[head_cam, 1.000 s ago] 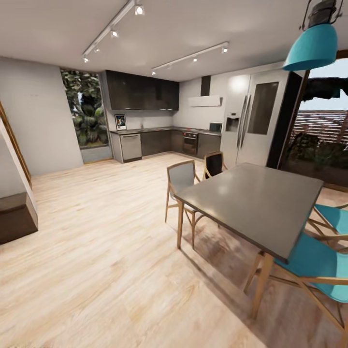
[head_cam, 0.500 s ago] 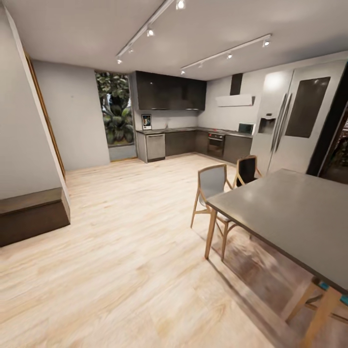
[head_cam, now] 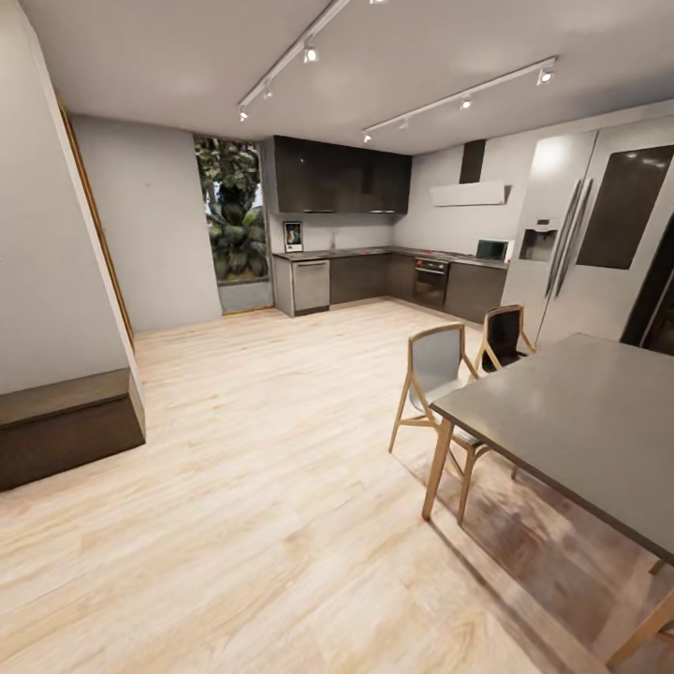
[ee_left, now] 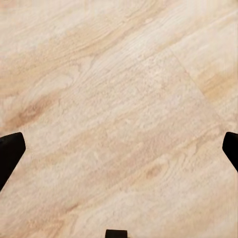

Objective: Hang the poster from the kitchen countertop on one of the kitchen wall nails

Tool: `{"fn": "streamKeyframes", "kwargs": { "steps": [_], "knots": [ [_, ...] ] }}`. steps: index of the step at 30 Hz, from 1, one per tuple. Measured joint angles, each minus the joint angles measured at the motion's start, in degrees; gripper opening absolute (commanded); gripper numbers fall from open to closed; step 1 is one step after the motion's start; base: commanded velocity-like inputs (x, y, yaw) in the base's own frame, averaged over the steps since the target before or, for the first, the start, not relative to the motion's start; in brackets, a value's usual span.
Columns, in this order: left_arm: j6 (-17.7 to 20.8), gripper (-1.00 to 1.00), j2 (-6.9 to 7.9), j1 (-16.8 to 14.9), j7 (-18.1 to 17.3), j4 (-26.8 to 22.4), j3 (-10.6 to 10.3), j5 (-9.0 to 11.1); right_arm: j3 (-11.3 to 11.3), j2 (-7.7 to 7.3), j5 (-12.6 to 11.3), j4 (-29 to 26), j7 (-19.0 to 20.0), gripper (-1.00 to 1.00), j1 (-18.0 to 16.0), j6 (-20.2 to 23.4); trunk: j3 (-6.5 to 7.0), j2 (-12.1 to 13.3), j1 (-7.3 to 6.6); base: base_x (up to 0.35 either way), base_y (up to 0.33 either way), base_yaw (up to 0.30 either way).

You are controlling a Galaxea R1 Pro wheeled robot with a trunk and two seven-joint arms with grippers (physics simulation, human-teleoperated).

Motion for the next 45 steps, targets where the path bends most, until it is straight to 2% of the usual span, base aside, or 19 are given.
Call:
{"fn": "streamKeyframes", "kwargs": {
  "steps": [10, 18, 22, 29, 45],
  "knots": [
    [0.0, 1.0, 0.0, 0.0, 0.0, 0.0, 0.0, 0.0, 0.0, 0.22, -0.1, -0.1, -0.1, 1.0, 0.0, -0.1, 0.0, 0.0, -0.01, 0.292, 0.202, 0.187],
    [-0.1, 1.0, 0.01, 0.0, -0.1, 0.0, 0.1, 0.0, 0.0, 0.23, -0.1, -0.1, -0.1, 1.0, 0.0, -0.1, 0.0, 0.0, -0.01, 0.333, 0.035, 0.271],
    [-0.1, 1.0, 0.01, 0.0, -0.1, 0.0, 0.1, 0.0, 0.0, 0.09, -0.1, -0.1, -0.1, 1.0, 0.0, -0.1, 0.0, 0.0, -0.01, 0.338, 0.001, 0.037],
    [-0.1, 1.0, 0.01, 0.0, -0.1, 0.0, 1.8, 0.0, 0.0, 0.15, 0.0, 0.0, -0.1, 1.0, 0.0, -0.1, 0.0, 0.0, -0.01, 0.338, 0.0, 0.006],
    [-0.1, 1.0, 0.02, 0.0, -0.2, 0.0, 2.1, 0.0, 0.1, 0.25, 0.0, 0.1, -0.1, 1.0, 0.0, -0.1, 0.0, 0.0, -0.01, 0.338, 0.044, 0.0]
  ]
}}
